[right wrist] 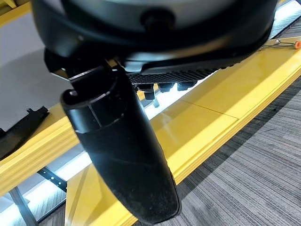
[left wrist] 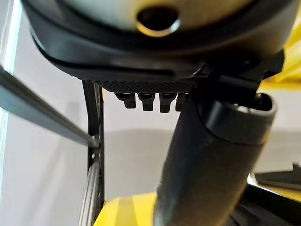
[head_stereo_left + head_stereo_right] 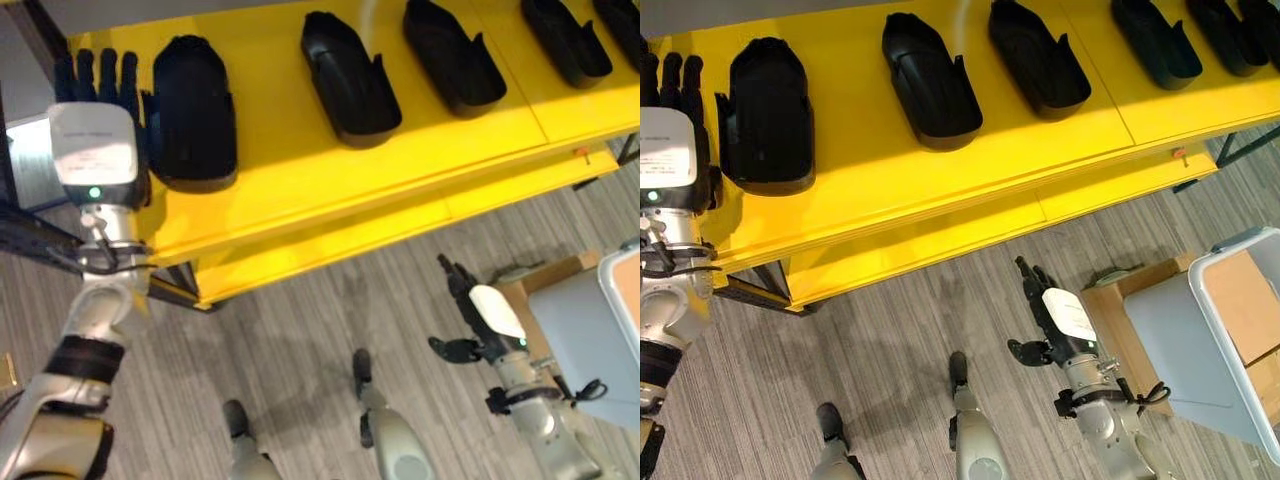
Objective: Move parts from the plastic box to the shelf.
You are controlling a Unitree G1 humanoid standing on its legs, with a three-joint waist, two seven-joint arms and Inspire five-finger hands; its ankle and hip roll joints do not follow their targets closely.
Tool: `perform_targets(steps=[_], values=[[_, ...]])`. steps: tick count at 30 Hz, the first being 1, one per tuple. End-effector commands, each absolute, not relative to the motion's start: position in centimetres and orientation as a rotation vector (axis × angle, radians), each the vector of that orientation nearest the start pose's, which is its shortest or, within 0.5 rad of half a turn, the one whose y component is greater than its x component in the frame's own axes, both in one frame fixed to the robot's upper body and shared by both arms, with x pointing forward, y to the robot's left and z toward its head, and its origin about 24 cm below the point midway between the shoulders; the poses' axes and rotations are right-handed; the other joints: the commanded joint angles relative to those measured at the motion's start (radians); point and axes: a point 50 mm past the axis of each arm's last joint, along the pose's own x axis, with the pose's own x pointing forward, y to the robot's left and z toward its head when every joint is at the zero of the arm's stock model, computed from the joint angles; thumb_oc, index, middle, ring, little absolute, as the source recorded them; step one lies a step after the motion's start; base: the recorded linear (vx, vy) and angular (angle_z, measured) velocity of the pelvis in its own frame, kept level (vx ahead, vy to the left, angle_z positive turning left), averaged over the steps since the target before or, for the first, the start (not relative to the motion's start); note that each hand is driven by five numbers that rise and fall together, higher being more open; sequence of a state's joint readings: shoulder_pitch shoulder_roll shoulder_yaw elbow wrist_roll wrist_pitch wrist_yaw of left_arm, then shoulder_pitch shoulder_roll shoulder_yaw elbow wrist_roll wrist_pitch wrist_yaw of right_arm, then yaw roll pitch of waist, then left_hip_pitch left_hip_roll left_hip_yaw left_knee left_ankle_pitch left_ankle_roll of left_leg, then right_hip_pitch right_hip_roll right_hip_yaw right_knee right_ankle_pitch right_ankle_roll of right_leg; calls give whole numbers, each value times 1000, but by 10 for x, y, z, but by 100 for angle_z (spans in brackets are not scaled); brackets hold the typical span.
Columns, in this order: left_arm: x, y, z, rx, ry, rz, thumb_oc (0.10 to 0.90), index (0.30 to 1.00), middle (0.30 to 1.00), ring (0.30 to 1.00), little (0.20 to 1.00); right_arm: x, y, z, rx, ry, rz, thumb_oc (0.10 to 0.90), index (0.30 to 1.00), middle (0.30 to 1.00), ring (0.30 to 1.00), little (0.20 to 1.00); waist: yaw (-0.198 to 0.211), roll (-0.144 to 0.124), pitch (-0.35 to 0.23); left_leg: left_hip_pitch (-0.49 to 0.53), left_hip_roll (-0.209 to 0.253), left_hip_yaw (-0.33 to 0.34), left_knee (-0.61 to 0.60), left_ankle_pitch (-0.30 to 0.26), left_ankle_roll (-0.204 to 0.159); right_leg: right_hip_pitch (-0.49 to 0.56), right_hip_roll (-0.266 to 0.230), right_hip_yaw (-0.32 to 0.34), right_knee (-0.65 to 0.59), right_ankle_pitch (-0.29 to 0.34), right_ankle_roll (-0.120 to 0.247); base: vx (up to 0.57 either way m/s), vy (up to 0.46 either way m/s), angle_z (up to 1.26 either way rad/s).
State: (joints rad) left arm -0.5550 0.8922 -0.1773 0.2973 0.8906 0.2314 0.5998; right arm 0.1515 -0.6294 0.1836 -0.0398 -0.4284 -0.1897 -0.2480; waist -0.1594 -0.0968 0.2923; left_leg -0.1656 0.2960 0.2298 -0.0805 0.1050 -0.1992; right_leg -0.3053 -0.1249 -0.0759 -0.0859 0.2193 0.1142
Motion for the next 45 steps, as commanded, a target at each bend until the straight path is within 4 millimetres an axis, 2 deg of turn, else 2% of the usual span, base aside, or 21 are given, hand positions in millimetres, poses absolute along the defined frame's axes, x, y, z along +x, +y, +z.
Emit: perform_targets(steps=[1, 8, 11, 14, 18, 19, 20, 28, 29, 30, 32, 34, 35, 37, 45], values=[[301, 291, 288, 1770, -777, 999, 900, 1000, 1000, 1000, 1000, 231, -225, 98, -993, -378, -5, 900, 1000, 1000, 1000, 1000, -2, 37, -18, 84, -73, -13, -7, -36, 88, -7, 60, -27, 187, -194, -12, -4, 8, 4], [299, 284, 280, 1777, -797, 950, 900, 1000, 1000, 1000, 1000, 231, -227, 97, -998, -368, -14, 900, 1000, 1000, 1000, 1000, 2, 41, -20, 84, -78, -21, -7, -38, 90, 0, 59, -28, 182, -195, -13, -1, 2, 2], [296, 281, 269, 1777, -800, 900, 900, 1000, 1000, 1000, 1000, 231, -228, 97, -999, -367, -29, 900, 1000, 1000, 1000, 1000, 8, 42, -19, 85, -79, -24, -7, -38, 91, 6, 59, -31, 178, -194, -15, 0, 0, 0], [291, 279, 256, 1696, -784, 860, 900, 1000, 1000, 1000, 1000, 231, -230, 97, -994, -363, -48, 900, 1000, 1000, 1000, 1000, 12, 41, -18, 84, -80, -26, -7, -32, 93, 8, 59, -32, 172, -188, -19, 0, 0, 0], [287, 275, 229, 1322, -754, 831, 900, 1000, 1000, 1000, 1000, 233, -228, 97, -961, -363, -66, 900, 1000, 1000, 1000, 1000, 17, 36, -24, 90, -79, -27, -7, -35, 93, 20, 60, -31, 166, -190, -22, 0, 0, 0], [286, 275, 228, 1320, -752, 832, 900, 1000, 1000, 1000, 1000, 233, -228, 97, -963, -363, -65, 900, 1000, 1000, 1000, 1000, 15, 38, -25, 90, -79, -27, -7, -35, 93, 20, 60, -31, 166, -190, -22, 0, 0, 0], [287, 273, 222, 1175, -742, 843, 900, 1000, 1000, 1000, 1000, 233, -226, 97, -948, -368, -68, 900, 1000, 1000, 1000, 1000, 14, 35, -27, 93, -78, -26, -7, -35, 93, 23, 60, -31, 166, -190, -23, 0, 0, 0], [287, 271, 213, 844, -741, 888, 900, 1000, 1000, 1000, 1000, 232, -223, 100, -931, -386, -47, 900, 1000, 1000, 1000, 1000, 12, 26, -31, 90, -78, -23, -7, -27, 91, 24, 60, -37, 158, -180, -26, -5, 0, 1], [288, 271, 210, 742, -734, 895, 900, 1000, 1000, 1000, 1000, 232, -222, 100, -924, -393, -43, 900, 1000, 1000, 1000, 1000, 12, 25, -31, 95, -76, -23, -7, -29, 89, 30, 62, -38, 157, -185, -25, 0, 0, 0], [288, 271, 210, 741, -734, 895, 900, 1000, 1000, 1000, 1000, 232, -222, 101, -925, -393, -43, 900, 1000, 1000, 1000, 1000, 11, 26, -30, 96, -75, -23, -7, -29, 89, 30, 62, -38, 157, -184, -25, 0, 0, 0], [290, 269, 205, 548, -720, 891, 900, 1000, 1000, 1000, 1000, 233, -221, 101, -917, -395, -40, 900, 1000, 1000, 1000, 1000, 9, 23, -31, 97, -74, -20, -7, -25, 88, 30, 63, -37, 156, -183, -26, 0, 0, 0], [292, 267, 204, 434, -714, 882, 900, 1000, 1000, 1000, 1000, 234, -220, 102, -917, -397, -37, 900, 1000, 1000, 1000, 1000, 6, 23, -33, 98, -73, -18, -7, -23, 87, 30, 64, -36, 155, -182, -26, 0, 0, 0], [292, 267, 205, 433, -714, 881, 900, 1000, 1000, 1000, 1000, 234, -220, 102, -917, -397, -37, 900, 1000, 1000, 1000, 1000, 6, 24, -32, 98, -72, -18, -7, -23, 87, 30, 65, -36, 155, -182, -26, 0, 0, 0], [294, 266, 204, 311, -710, 873, 900, 1000, 1000, 1000, 1000, 234, -219, 102, -911, -398, -36, 900, 1000, 1000, 1000, 1000, 3, 22, -34, 98, -72, -18, -7, -23, 87, 31, 65, -35, 154, -181, -26, 0, 0, 0], [302, 264, 200, 219, -674, 829, 900, 1000, 1000, 1000, 1000, 235, -217, 103, -903, -403, -21, 900, 1000, 1000, 1000, 1000, -2, 17, -38, 99, -71, -14, -7, -21, 85, 32, 66, -35, 153, -181, -25, 0, 0, 0]])
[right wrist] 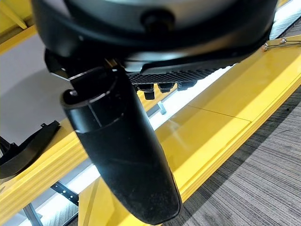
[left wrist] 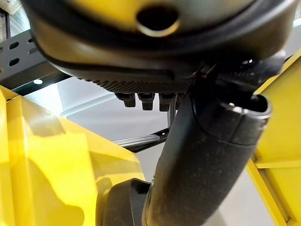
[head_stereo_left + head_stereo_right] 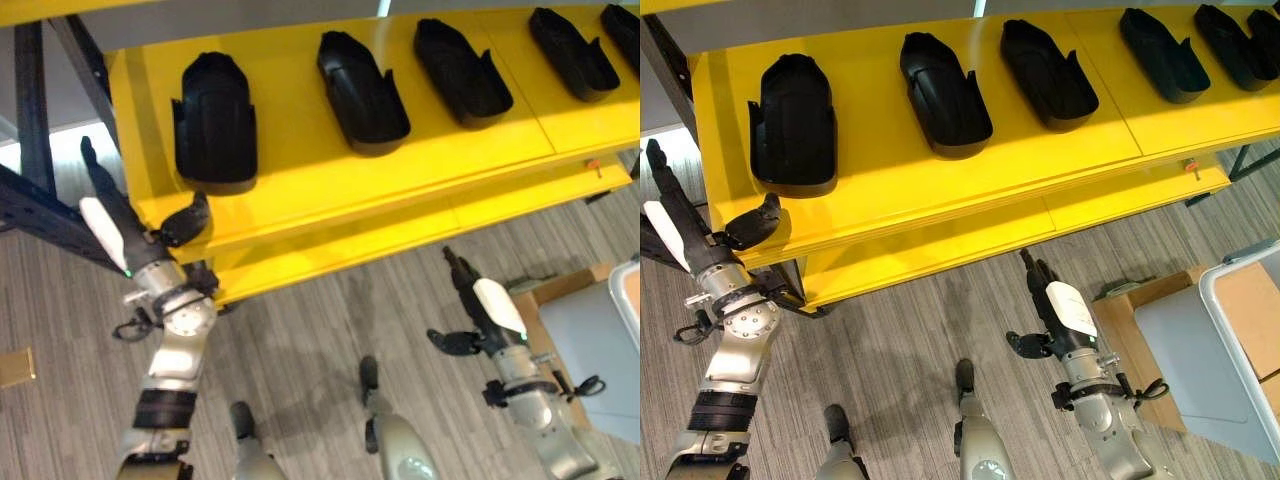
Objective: Move parts from the plastic box to the shelf.
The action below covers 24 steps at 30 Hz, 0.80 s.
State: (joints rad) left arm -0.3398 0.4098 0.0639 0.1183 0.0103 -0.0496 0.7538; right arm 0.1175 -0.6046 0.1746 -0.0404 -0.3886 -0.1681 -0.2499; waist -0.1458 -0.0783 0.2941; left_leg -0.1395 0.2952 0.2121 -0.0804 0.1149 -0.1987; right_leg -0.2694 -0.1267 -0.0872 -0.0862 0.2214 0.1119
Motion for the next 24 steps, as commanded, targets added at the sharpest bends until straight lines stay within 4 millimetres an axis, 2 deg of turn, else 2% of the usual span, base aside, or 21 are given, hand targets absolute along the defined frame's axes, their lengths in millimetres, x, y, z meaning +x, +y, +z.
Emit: perform_targets(steps=[1, 9, 20, 24], values=[[302, 264, 200, 219, -674, 829, 900, 1000, 1000, 1000, 1000, 235, -217, 103, -903, -403, -22, 900, 1000, 1000, 1000, 1000, -16, -2, -40, 73, -70, 4, -7, -31, 85, -4, 68, -23, 153, -183, -23, 0, 0, 0], [305, 256, 209, 243, -711, 779, 900, 1000, 1000, 1000, 1000, 235, -218, 104, -897, -405, -17, 900, 1000, 1000, 1000, 1000, -18, -2, -37, 74, -68, 3, -7, -29, 85, -6, 67, -22, 155, -183, -22, 0, 0, 0], [307, 235, 220, 302, -774, 648, 900, 1000, 1000, 1000, 1000, 235, -219, 105, -891, -407, -26, 900, 1000, 1000, 1000, 1000, -22, 6, -35, 76, -71, 5, -7, -31, 87, -7, 66, -21, 158, -184, -22, 0, 0, 0], [306, 221, 230, 323, -831, 584, 900, 1000, 1000, 1000, 1000, 235, -220, 104, -891, -402, -27, 900, 1000, 1000, 1000, 1000, -24, 10, -36, 77, -71, 3, -7, -31, 88, -8, 67, -21, 159, -184, -21, 0, 0, 0]])
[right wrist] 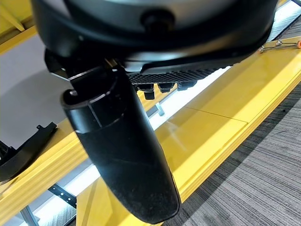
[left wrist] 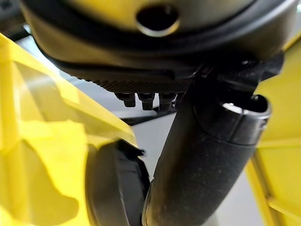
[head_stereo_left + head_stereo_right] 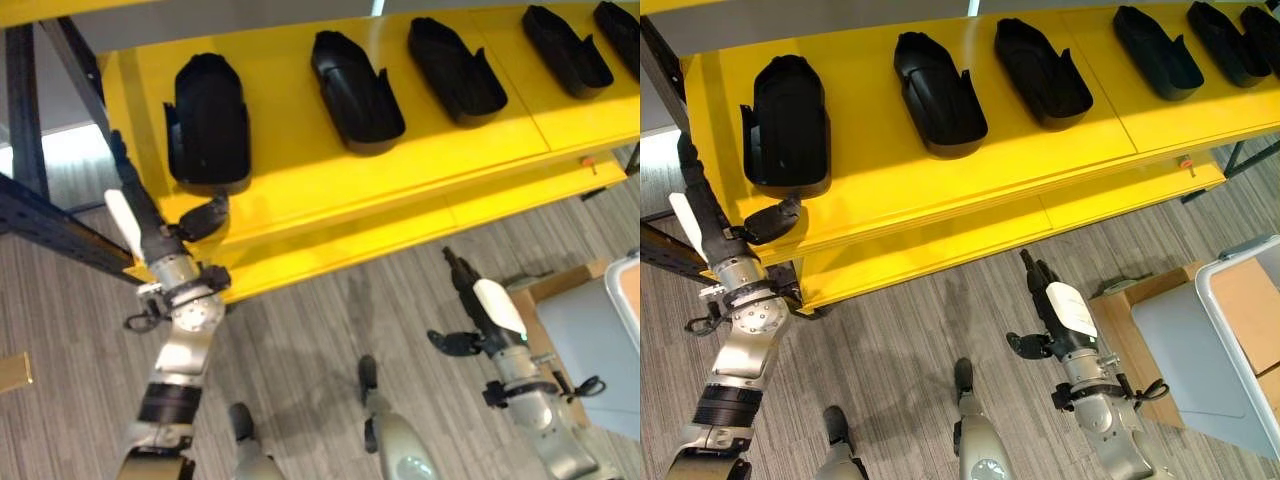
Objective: Move parts from the plastic box to the shelf.
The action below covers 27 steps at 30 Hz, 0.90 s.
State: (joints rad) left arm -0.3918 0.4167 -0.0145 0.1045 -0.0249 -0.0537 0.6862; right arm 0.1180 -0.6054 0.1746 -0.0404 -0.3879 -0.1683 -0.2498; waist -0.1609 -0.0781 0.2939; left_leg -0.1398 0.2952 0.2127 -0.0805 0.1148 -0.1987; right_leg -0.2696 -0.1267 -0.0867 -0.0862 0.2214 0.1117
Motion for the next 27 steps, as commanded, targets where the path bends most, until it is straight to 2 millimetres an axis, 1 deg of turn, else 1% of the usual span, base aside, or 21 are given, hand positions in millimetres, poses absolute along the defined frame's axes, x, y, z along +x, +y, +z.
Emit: perform_targets(steps=[1, 6, 13, 19, 27], values=[[304, 216, 235, 350, -861, 561, 900, 1000, 1000, 1000, 1000, 234, -219, 105, -891, -405, -25, 900, 1000, 1000, 1000, 1000, -9, 11, -36, 76, -71, 1, -7, -30, 89, -9, 67, -20, 158, -183, -21, 0, 0, 0], [301, 209, 240, 388, -898, 524, 900, 1000, 1000, 1000, 1000, 233, -222, 104, -894, -399, -35, 900, 1000, 1000, 1000, 1000, -8, 15, -33, 77, -72, -1, -7, -30, 89, -8, 65, -21, 157, -184, -20, 0, 0, 0], [304, 208, 235, 383, -871, 522, 900, 1000, 1000, 1000, 1000, 232, -223, 104, -892, -397, -45, 900, 1000, 1000, 1000, 1000, -11, 15, -31, 74, -74, -2, -7, -29, 90, -12, 67, -21, 160, -183, -20, 0, 0, 0], [308, 216, 219, 330, -785, 555, 900, 1000, 1000, 1000, 1000, 232, -224, 101, -890, -385, -60, 900, 1000, 1000, 1000, 1000, -11, 12, -28, 74, -74, -5, -7, -26, 92, -17, 66, -20, 164, -184, -23, 0, 0, 0], [311, 226, 206, 292, -712, 610, 900, 1000, 1000, 1000, 1000, 233, -224, 100, -896, -382, -64, 900, 1000, 1000, 1000, 1000, -10, 4, -26, 68, -74, -6, -7, -25, 92, -23, 68, -19, 168, -184, -23, 0, 0, 0]])
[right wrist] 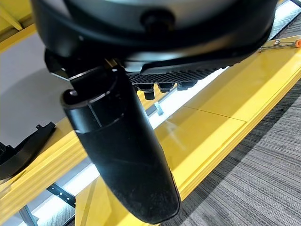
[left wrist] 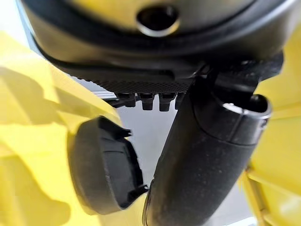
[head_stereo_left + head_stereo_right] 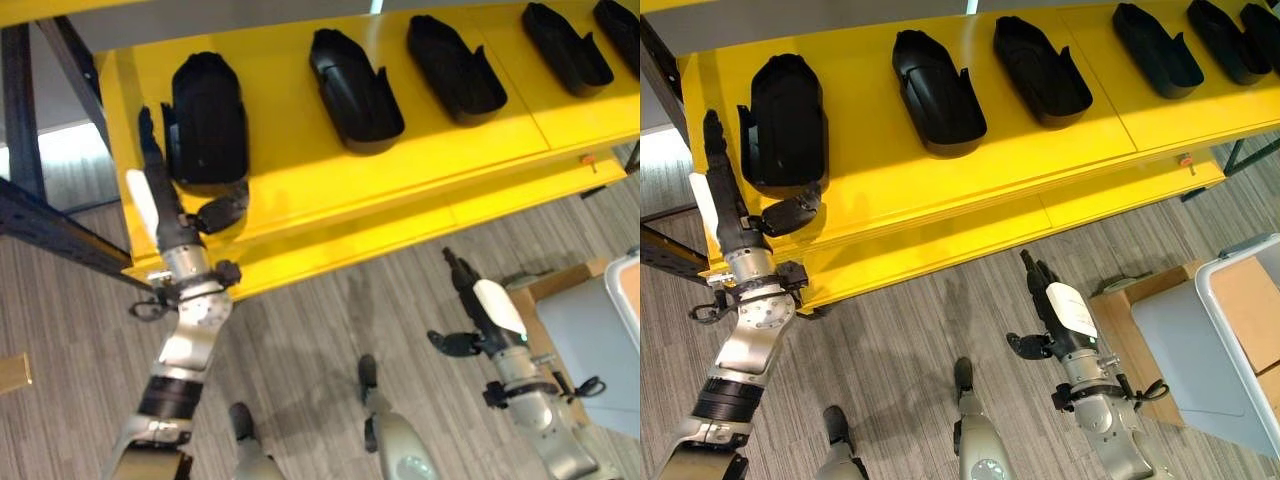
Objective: Move parts from the plastic box to the shelf.
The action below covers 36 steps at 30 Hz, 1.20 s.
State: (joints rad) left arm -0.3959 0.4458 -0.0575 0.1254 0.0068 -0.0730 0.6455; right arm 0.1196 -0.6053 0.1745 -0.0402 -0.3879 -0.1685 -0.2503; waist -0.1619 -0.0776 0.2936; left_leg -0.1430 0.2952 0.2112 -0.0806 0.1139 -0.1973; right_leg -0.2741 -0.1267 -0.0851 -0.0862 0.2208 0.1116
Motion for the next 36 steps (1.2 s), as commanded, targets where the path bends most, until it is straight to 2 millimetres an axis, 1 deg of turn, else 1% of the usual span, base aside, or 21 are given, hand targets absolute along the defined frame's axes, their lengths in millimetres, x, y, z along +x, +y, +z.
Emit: perform_targets(steps=[1, 7, 12, 17, 24, 36], values=[[312, 227, 205, 290, -706, 616, 900, 1000, 1000, 1000, 1000, 233, -224, 100, -897, -382, -62, 900, 1000, 1000, 1000, 1000, -9, 2, -25, 70, -74, -5, -7, -23, 91, -20, 67, -20, 168, -183, -23, 0, 0, 0], [313, 231, 200, 284, -678, 635, 900, 1000, 1000, 1000, 1000, 233, -224, 101, -896, -386, -61, 900, 1000, 1000, 1000, 1000, -10, -3, -23, 70, -74, -6, -7, -24, 92, -23, 68, -19, 169, -183, -23, 0, 0, 0], [316, 230, 196, 274, -653, 629, 900, 1000, 1000, 1000, 1000, 235, -222, 101, -897, -388, -57, 900, 1000, 1000, 1000, 1000, -13, -5, -21, 69, -76, -4, -7, -25, 92, -27, 69, -17, 171, -182, -24, 0, 0, 0], [319, 225, 192, 276, -634, 601, 900, 1000, 1000, 1000, 1000, 235, -222, 101, -892, -390, -62, 900, 1000, 1000, 1000, 1000, -16, -9, -20, 70, -75, 0, -7, -25, 91, -31, 71, -14, 173, -180, -25, 0, 0, 0], [326, 212, 186, 285, -601, 527, 900, 1000, 1000, 1000, 1000, 236, -223, 102, -893, -392, -67, 900, 1000, 1000, 1000, 1000, -24, -9, -16, 70, -73, 6, -7, -24, 92, -40, 74, -5, 180, -180, -25, 0, 0, 0], [326, 205, 182, 280, -589, 488, 900, 1000, 1000, 1000, 1000, 236, -223, 102, -893, -387, -70, 900, 1000, 1000, 1000, 1000, -30, -7, -16, 74, -74, 13, -7, -24, 92, -46, 78, 2, 184, -180, -26, 1, -2, -1]])
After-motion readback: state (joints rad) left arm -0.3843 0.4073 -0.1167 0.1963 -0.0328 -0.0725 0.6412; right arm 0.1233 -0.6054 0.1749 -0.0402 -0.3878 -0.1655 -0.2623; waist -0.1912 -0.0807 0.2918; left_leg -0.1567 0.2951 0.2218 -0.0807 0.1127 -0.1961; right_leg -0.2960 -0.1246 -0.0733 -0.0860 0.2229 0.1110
